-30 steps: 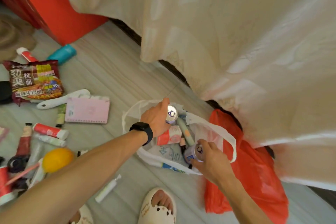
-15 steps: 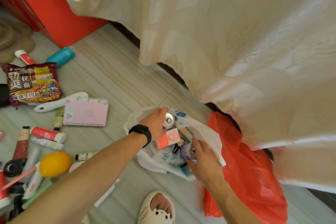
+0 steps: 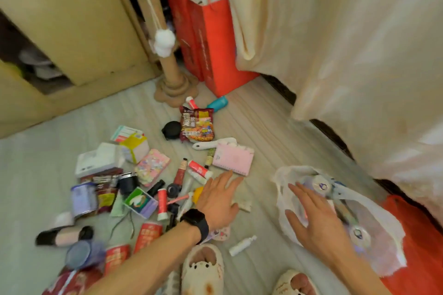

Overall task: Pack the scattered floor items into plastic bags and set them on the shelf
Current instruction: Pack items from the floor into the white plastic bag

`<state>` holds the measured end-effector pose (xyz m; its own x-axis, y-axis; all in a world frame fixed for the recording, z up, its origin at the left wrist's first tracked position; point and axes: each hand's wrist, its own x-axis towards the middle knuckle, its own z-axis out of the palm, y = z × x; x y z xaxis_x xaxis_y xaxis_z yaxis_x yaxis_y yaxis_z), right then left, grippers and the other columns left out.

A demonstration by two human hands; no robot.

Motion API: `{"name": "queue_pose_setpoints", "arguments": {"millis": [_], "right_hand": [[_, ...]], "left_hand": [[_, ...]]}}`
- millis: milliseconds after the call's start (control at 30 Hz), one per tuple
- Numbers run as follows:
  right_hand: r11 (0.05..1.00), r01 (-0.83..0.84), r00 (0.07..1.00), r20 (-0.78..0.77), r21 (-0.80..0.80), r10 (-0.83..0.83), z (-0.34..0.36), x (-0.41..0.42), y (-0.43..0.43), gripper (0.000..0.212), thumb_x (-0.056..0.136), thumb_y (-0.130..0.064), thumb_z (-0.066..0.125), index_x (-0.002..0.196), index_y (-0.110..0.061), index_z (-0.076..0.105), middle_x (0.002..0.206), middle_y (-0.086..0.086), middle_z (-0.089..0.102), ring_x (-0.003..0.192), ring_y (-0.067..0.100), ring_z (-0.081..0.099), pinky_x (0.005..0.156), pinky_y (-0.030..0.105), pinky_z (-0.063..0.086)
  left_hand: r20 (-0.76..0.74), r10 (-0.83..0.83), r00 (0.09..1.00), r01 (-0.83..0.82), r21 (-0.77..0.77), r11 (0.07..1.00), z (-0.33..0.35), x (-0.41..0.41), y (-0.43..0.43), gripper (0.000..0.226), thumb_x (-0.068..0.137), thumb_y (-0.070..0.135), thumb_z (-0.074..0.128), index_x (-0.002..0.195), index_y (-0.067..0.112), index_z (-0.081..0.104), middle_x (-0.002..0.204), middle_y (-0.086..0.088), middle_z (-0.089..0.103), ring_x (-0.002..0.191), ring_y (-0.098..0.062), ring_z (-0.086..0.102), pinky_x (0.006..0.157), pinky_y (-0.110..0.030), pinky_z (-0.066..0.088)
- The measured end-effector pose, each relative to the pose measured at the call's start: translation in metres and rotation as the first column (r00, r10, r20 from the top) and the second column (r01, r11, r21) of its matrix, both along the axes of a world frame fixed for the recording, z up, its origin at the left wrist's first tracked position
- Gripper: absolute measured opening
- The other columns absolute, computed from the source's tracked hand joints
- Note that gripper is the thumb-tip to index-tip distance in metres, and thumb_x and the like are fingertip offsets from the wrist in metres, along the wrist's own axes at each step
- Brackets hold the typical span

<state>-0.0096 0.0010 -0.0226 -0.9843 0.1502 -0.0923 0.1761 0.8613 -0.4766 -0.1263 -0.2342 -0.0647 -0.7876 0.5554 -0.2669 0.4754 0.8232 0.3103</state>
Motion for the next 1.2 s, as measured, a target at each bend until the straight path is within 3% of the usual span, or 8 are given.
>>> {"name": "queue_pose_setpoints", "arguments": {"millis": [133, 267, 400, 500, 700, 800, 1000, 1200], "right_hand": [[0.94, -0.341, 0.939, -0.052, 0.01, 0.341, 0.03, -0.047, -0.073, 0.055, 0.091, -0.049, 0.049, 0.143, -0.031, 0.046, 0.148, -0.003, 0.047, 0.129, 0.019, 0.047, 0.109, 0.026, 0.033], [0.746, -0.662, 0.749, 0.044, 0.072, 0.661, 0.046, -0.071, -0.138, 0.054, 0.095, -0.049, 0.043, 0.147, -0.038, 0.034, 0.154, -0.009, 0.036, 0.138, 0.017, 0.039, 0.108, 0.032, 0.04], [0.531, -0.825, 0.559, 0.139, 0.193, 0.818, 0.038, -0.079, -0.192, 0.054, 0.091, -0.045, 0.042, 0.144, -0.037, 0.036, 0.151, -0.003, 0.043, 0.134, 0.022, 0.046, 0.102, 0.034, 0.045], [0.465, -0.879, 0.472, 0.312, 0.102, 0.825, 0.009, -0.077, -0.236, 0.062, 0.097, -0.044, 0.041, 0.153, -0.039, 0.015, 0.163, -0.002, 0.015, 0.146, 0.025, 0.021, 0.115, 0.041, 0.029], [0.472, -0.878, 0.47, 0.347, 0.085, 0.812, -0.057, -0.065, -0.319, 0.07, 0.094, -0.034, 0.053, 0.153, -0.035, 0.016, 0.165, 0.004, -0.001, 0.149, 0.037, 0.006, 0.119, 0.048, 0.015], [0.356, -0.917, 0.398, 0.428, 0.179, 0.811, -0.083, -0.062, -0.342, 0.077, 0.094, -0.023, 0.054, 0.155, -0.028, 0.008, 0.164, 0.007, -0.009, 0.149, 0.035, -0.01, 0.119, 0.054, 0.001], [0.304, -0.89, 0.427, 0.386, 0.339, 0.818, -0.107, -0.07, -0.354, 0.053, 0.094, -0.02, 0.056, 0.143, -0.02, 0.036, 0.15, 0.009, 0.031, 0.139, 0.035, 0.021, 0.114, 0.055, 0.018], [0.202, -0.876, 0.399, 0.42, 0.439, 0.815, -0.111, -0.08, -0.347, 0.046, 0.095, -0.025, 0.054, 0.137, -0.02, 0.037, 0.148, 0.01, 0.038, 0.143, 0.033, 0.02, 0.116, 0.058, 0.011]], "left_hand": [[-0.031, 0.359, 0.933, -0.36, -0.093, 0.928, -0.007, 0.024, -0.124, 0.07, 0.086, 0.048, 0.045, 0.151, 0.031, 0.024, 0.16, -0.006, 0.02, 0.146, -0.026, 0.021, 0.118, -0.047, 0.02], [-0.054, 0.624, 0.78, -0.623, -0.171, 0.763, -0.019, 0.06, -0.221, 0.069, 0.087, 0.047, 0.047, 0.151, 0.031, 0.024, 0.16, -0.01, 0.019, 0.147, -0.031, 0.016, 0.117, -0.049, 0.02], [-0.05, 0.811, 0.583, -0.792, -0.257, 0.554, -0.031, 0.088, -0.284, 0.071, 0.088, 0.05, 0.05, 0.151, 0.032, 0.023, 0.161, -0.011, 0.009, 0.147, -0.035, 0.008, 0.117, -0.052, 0.014], [-0.011, 0.883, 0.47, -0.855, -0.255, 0.452, -0.04, 0.103, -0.318, 0.074, 0.087, 0.052, 0.052, 0.152, 0.036, 0.019, 0.161, -0.009, 0.009, 0.146, -0.038, 0.012, 0.114, -0.056, 0.018], [0.173, 0.849, 0.499, -0.853, -0.077, 0.516, -0.047, 0.102, -0.352, 0.07, 0.088, 0.032, 0.065, 0.147, 0.045, 0.028, 0.153, -0.002, 0.032, 0.129, -0.027, 0.046, 0.104, -0.041, 0.045], [0.227, 0.842, 0.489, -0.86, -0.035, 0.509, -0.049, 0.093, -0.35, 0.066, 0.087, 0.031, 0.069, 0.144, 0.039, 0.037, 0.145, -0.002, 0.041, 0.125, -0.023, 0.051, 0.103, -0.034, 0.045], [0.117, 0.818, 0.563, -0.812, -0.108, 0.574, -0.053, 0.076, -0.329, 0.063, 0.088, 0.043, 0.065, 0.145, 0.04, 0.036, 0.144, -0.001, 0.045, 0.119, -0.024, 0.056, 0.095, -0.036, 0.05], [0.078, 0.735, 0.673, -0.7, -0.253, 0.668, -0.043, 0.058, -0.312, 0.053, 0.088, 0.042, 0.064, 0.133, 0.033, 0.038, 0.126, -0.006, 0.053, 0.102, -0.026, 0.061, 0.08, -0.037, 0.055]]}}
